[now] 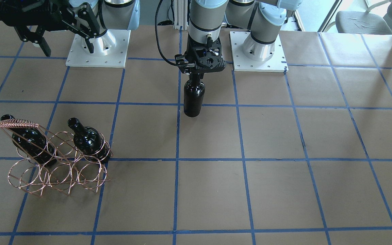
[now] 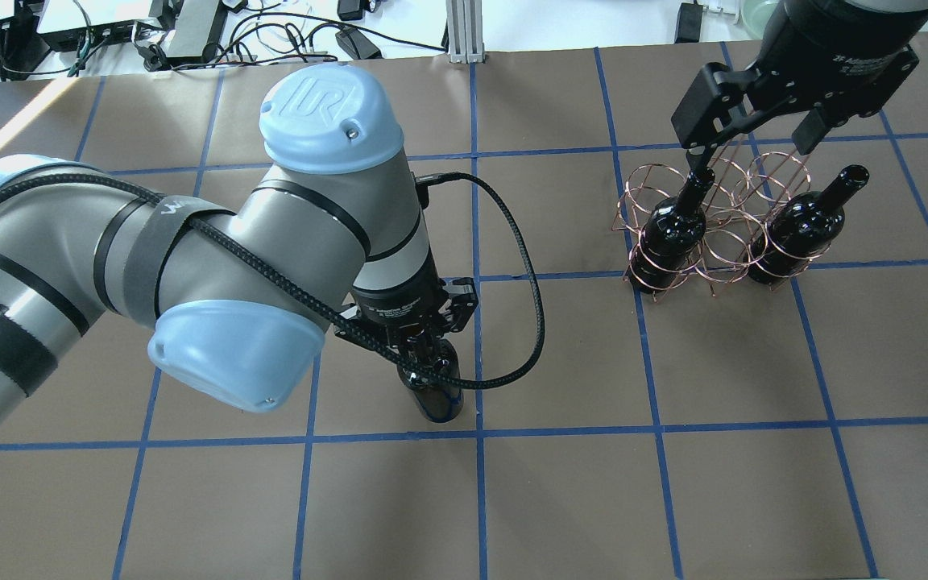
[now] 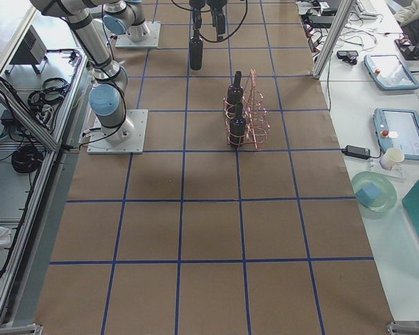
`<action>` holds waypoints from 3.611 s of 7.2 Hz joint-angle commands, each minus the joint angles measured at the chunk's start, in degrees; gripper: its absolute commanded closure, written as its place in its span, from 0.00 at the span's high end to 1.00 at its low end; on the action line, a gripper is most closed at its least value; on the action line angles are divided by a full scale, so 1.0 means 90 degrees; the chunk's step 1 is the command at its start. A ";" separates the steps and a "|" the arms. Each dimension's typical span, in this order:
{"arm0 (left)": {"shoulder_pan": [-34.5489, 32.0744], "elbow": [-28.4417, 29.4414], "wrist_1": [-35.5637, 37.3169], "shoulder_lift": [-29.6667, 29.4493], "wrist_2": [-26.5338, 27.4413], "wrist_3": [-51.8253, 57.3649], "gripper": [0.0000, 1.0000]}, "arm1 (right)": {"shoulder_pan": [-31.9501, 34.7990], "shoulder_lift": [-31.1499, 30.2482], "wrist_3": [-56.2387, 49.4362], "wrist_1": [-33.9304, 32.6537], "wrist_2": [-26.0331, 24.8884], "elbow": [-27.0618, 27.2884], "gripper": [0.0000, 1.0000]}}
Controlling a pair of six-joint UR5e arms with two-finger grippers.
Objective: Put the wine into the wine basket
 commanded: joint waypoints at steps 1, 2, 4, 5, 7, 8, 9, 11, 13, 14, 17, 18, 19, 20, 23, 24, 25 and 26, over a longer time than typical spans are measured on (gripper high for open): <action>-0.0013 -0.0008 -0.0004 -0.0043 -0.0017 -0.0078 0.00 | 0.0004 -0.0008 -0.0002 -0.0004 0.0003 0.0003 1.00; -0.0013 0.0030 0.0054 -0.0072 0.0022 -0.0078 0.00 | 0.0004 -0.0008 -0.0002 -0.0004 0.0003 0.0003 1.00; -0.0013 0.0031 0.0366 -0.0208 0.0023 -0.0078 0.00 | 0.0004 -0.0056 -0.0002 -0.0004 -0.0006 0.0003 1.00; -0.0013 0.0011 0.0377 -0.0190 0.0042 -0.0078 0.00 | 0.0004 -0.0057 -0.0002 -0.0014 0.0013 0.0003 1.00; -0.0022 -0.0008 0.0357 -0.0209 0.0071 -0.0078 0.21 | 0.0004 -0.0057 -0.0002 -0.0004 0.0003 0.0003 1.00; -0.0022 -0.0008 0.0348 -0.0228 0.0062 -0.0088 0.78 | 0.0004 -0.0057 -0.0011 0.0015 0.0003 0.0013 1.00; -0.0022 -0.0008 0.0328 -0.0219 0.0052 -0.0107 0.87 | 0.0004 -0.0057 -0.0021 -0.0004 0.0003 0.0071 1.00; 0.0084 0.0127 0.0231 -0.0112 0.0013 -0.0274 1.00 | 0.0004 -0.0057 0.0008 -0.0014 0.0003 0.0101 1.00; 0.0687 0.0837 0.0007 -0.0256 -0.0006 -0.0128 1.00 | 0.0013 -0.0067 0.0057 0.0005 0.0013 0.0120 1.00; 0.1038 0.1102 -0.0197 -0.0258 0.0022 0.0424 1.00 | 0.0062 -0.0076 0.0096 -0.0004 0.0013 0.0188 1.00; 0.2533 0.1816 -0.0609 -0.0277 0.0264 0.2227 1.00 | 0.0955 0.0001 0.1768 -0.0072 -0.0006 0.0189 1.00; 0.2797 0.1886 -0.0629 -0.0297 0.0170 0.2603 1.00 | 0.1492 0.0050 0.2472 -0.0150 -0.0093 0.0189 1.00; 0.2819 0.1867 -0.0619 -0.0336 0.0246 0.2888 1.00 | 0.1962 0.0195 0.3049 -0.0441 -0.0210 0.0179 1.00; 0.2848 0.1867 -0.0716 -0.0297 0.0266 0.3103 1.00 | 0.2353 0.0458 0.3587 -0.0569 -0.0231 0.0179 1.00; 0.2887 0.1663 -0.1057 0.0034 0.0345 0.3613 1.00 | 0.3321 0.1142 0.4586 -0.1312 -0.0182 0.0160 1.00; 0.2984 0.1459 -0.1059 0.0190 0.0325 0.3826 1.00 | 0.3401 0.1347 0.4588 -0.1467 -0.0182 0.0179 1.00; 0.3024 0.1215 -0.1010 0.0375 0.0335 0.3934 1.00 | 0.3402 0.1543 0.4588 -0.1643 -0.0144 0.0189 1.00; 0.3160 0.1135 -0.0990 0.0522 0.0345 0.4428 0.99 | 0.3451 0.1728 0.4617 -0.1693 -0.0143 0.0286 1.00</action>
